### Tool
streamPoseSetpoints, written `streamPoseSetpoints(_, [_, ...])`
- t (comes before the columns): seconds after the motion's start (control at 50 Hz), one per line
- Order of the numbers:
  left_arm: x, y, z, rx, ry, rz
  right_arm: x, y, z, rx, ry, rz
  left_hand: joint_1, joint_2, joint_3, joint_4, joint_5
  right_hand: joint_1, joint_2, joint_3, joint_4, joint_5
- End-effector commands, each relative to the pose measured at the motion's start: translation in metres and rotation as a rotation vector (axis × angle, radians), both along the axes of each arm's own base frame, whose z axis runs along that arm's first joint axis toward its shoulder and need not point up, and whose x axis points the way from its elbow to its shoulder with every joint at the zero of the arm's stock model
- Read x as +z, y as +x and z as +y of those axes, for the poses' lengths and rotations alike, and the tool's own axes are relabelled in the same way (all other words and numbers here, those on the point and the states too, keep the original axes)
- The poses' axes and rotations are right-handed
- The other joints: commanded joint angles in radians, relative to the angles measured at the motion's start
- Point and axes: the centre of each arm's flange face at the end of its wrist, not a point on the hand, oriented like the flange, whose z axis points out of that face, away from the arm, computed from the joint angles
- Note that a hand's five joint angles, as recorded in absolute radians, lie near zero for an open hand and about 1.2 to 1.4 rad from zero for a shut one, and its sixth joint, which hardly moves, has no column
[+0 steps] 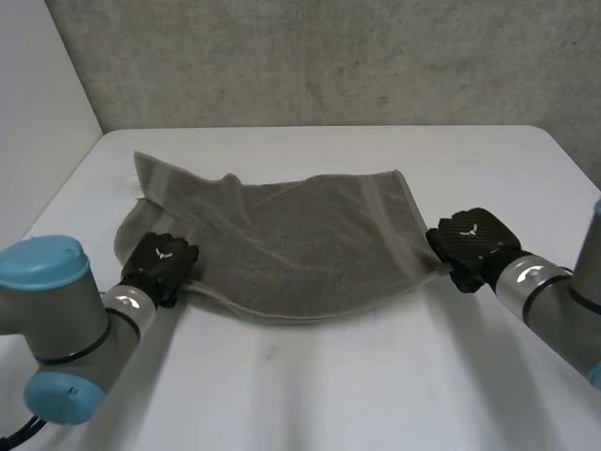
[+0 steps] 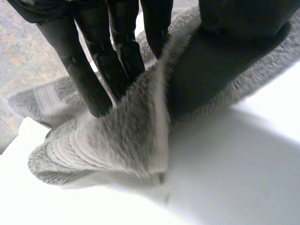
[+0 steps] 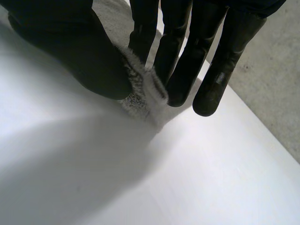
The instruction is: Fold the laundry
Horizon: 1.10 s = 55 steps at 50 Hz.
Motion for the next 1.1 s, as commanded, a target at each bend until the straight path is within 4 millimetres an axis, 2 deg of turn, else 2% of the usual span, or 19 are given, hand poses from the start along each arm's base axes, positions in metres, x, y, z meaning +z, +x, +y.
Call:
streamPoseSetpoints(0.02, [0.011, 0.007, 0.011, -0.006, -0.033, -0.055, 0.012, -0.023, -0.004, -0.058, -0.010, -0.014, 0.057, 0.055, 0.048, 0.048, 0.049, 0.424, 0.225, 0.209, 0.203, 0.231])
streamPoseSetpoints(0.12, [0.015, 0.010, 0.010, 0.016, -0.049, -0.054, 0.012, -0.030, -0.009, -0.083, -0.011, -0.015, -0.054, -0.057, -0.064, -0.064, -0.063, 0.424, 0.225, 0.209, 0.203, 0.231])
streamPoseSetpoints(0.16, [0.015, 0.018, 0.005, 0.069, -0.053, -0.065, 0.012, -0.033, -0.011, -0.092, -0.011, -0.015, -0.212, -0.215, -0.222, -0.222, -0.221, 0.424, 0.225, 0.209, 0.203, 0.231])
streamPoseSetpoints(0.3, [0.016, 0.034, -0.002, 0.164, -0.048, -0.087, 0.010, -0.037, -0.012, -0.102, -0.006, -0.014, -0.353, -0.356, -0.363, -0.363, -0.362, 0.424, 0.225, 0.209, 0.203, 0.231])
streamPoseSetpoints(0.58, [0.021, 0.051, -0.010, 0.229, -0.046, -0.093, 0.006, -0.037, -0.012, -0.093, 0.002, -0.018, -0.233, -0.236, -0.243, -0.243, -0.242, 0.424, 0.225, 0.209, 0.203, 0.231])
streamPoseSetpoints(0.62, [0.022, 0.051, -0.010, 0.228, -0.047, -0.094, 0.007, -0.037, -0.012, -0.093, -0.001, -0.019, -0.163, -0.165, -0.173, -0.173, -0.172, 0.424, 0.225, 0.209, 0.203, 0.231])
streamPoseSetpoints(0.64, [0.023, 0.051, -0.009, 0.229, -0.046, -0.091, 0.007, -0.037, -0.012, -0.093, -0.001, -0.019, -0.009, -0.011, -0.018, -0.018, -0.017, 0.424, 0.225, 0.209, 0.203, 0.231])
streamPoseSetpoints(0.66, [0.023, 0.051, -0.009, 0.229, -0.046, -0.091, 0.007, -0.037, -0.012, -0.089, 0.000, -0.018, -0.007, -0.010, -0.017, -0.017, -0.016, 0.424, 0.225, 0.209, 0.203, 0.231])
streamPoseSetpoints(0.7, [0.025, 0.051, -0.004, 0.222, -0.031, -0.092, 0.007, -0.036, -0.011, -0.086, 0.001, -0.017, 0.308, 0.306, 0.298, 0.298, 0.299, 0.424, 0.225, 0.209, 0.203, 0.231])
streamPoseSetpoints(0.8, [0.027, 0.048, 0.007, 0.201, -0.008, -0.100, 0.007, -0.036, -0.009, -0.086, 0.008, 0.001, 0.312, 0.310, 0.303, 0.303, 0.304, 0.424, 0.225, 0.209, 0.203, 0.231])
streamPoseSetpoints(0.86, [0.038, 0.049, 0.014, 0.199, -0.010, -0.106, 0.010, -0.038, -0.005, -0.084, 0.037, 0.023, 0.312, 0.310, 0.303, 0.303, 0.304, 0.424, 0.225, 0.209, 0.203, 0.231])
streamPoseSetpoints(0.9, [0.055, 0.055, 0.025, 0.202, 0.000, -0.134, 0.011, -0.038, -0.001, -0.075, 0.069, 0.047, 0.312, 0.310, 0.303, 0.303, 0.304, 0.424, 0.225, 0.209, 0.203, 0.231])
streamPoseSetpoints(0.92, [0.055, 0.055, 0.025, 0.202, 0.000, -0.135, 0.016, -0.039, 0.008, -0.052, 0.108, 0.094, 0.312, 0.310, 0.303, 0.303, 0.304, 0.424, 0.225, 0.209, 0.203, 0.231])
streamPoseSetpoints(0.96, [0.064, 0.060, 0.044, 0.180, 0.072, -0.223, 0.025, -0.045, 0.032, 0.004, 0.202, 0.219, 0.312, 0.310, 0.303, 0.303, 0.304, 0.424, 0.225, 0.209, 0.203, 0.231])
streamPoseSetpoints(0.98, [0.065, 0.064, 0.054, 0.170, 0.119, -0.265, 0.025, -0.045, 0.032, 0.005, 0.203, 0.219, 0.312, 0.310, 0.303, 0.303, 0.304, 0.424, 0.225, 0.209, 0.203, 0.231])
streamPoseSetpoints(1.0, [0.065, 0.064, 0.054, 0.170, 0.119, -0.265, 0.024, -0.052, 0.043, 0.033, 0.268, 0.287, 0.312, 0.310, 0.303, 0.303, 0.304, 0.424, 0.225, 0.209, 0.203, 0.231])
streamPoseSetpoints(1.02, [0.066, 0.068, 0.067, 0.153, 0.173, -0.309, 0.024, -0.061, 0.052, 0.054, 0.337, 0.357, 0.312, 0.310, 0.303, 0.303, 0.304, 0.424, 0.225, 0.209, 0.203, 0.231])
streamPoseSetpoints(1.04, [0.068, 0.071, 0.078, 0.132, 0.207, -0.345, 0.024, -0.061, 0.052, 0.054, 0.338, 0.358, 0.312, 0.310, 0.303, 0.303, 0.304, 0.424, 0.225, 0.209, 0.203, 0.231])
streamPoseSetpoints(1.1, [0.073, 0.068, 0.086, 0.095, 0.192, -0.364, 0.028, -0.071, 0.058, 0.083, 0.382, 0.417, 0.312, 0.310, 0.303, 0.303, 0.304, 0.424, 0.225, 0.209, 0.203, 0.231])
